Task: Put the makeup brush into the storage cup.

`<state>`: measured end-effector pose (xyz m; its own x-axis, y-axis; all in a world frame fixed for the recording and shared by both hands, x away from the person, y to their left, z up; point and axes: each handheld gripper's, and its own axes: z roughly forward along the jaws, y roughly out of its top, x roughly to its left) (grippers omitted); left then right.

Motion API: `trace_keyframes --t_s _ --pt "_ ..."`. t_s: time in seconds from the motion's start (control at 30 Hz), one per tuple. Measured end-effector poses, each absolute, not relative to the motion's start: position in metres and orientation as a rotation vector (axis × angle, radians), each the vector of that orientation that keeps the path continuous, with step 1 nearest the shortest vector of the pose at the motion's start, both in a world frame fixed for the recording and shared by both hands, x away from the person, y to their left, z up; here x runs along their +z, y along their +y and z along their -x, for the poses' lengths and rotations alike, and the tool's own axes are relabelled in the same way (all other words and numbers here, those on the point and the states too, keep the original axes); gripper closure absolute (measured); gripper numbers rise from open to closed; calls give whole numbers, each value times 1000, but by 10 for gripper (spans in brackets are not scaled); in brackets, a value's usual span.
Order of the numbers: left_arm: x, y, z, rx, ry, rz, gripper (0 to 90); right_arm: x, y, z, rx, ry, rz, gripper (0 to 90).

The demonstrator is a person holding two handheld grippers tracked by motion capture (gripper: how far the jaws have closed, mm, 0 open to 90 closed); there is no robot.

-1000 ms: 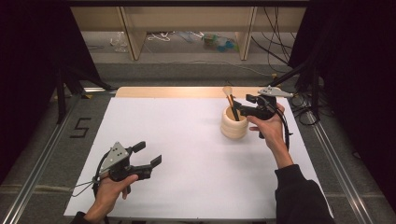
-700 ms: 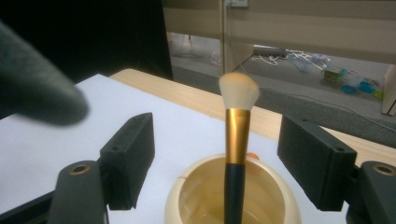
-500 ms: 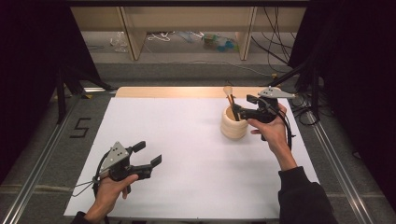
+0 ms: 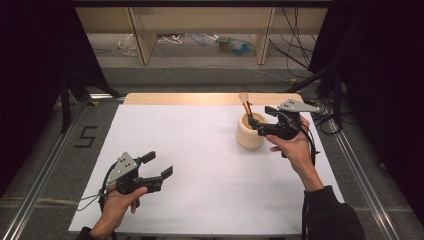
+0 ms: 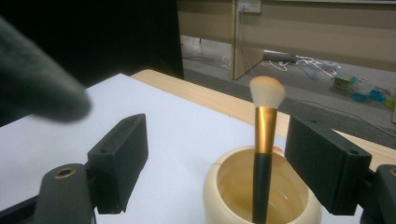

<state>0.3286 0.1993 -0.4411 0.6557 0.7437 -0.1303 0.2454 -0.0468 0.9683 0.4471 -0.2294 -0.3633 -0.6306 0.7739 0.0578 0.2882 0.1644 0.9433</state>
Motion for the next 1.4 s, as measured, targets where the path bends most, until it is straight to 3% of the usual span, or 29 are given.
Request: trace_keyframes --t_s 1.4 --pt "-441 200 -327 490 838 -1607 169 -378 -229 -395 1447 2106 -928 183"
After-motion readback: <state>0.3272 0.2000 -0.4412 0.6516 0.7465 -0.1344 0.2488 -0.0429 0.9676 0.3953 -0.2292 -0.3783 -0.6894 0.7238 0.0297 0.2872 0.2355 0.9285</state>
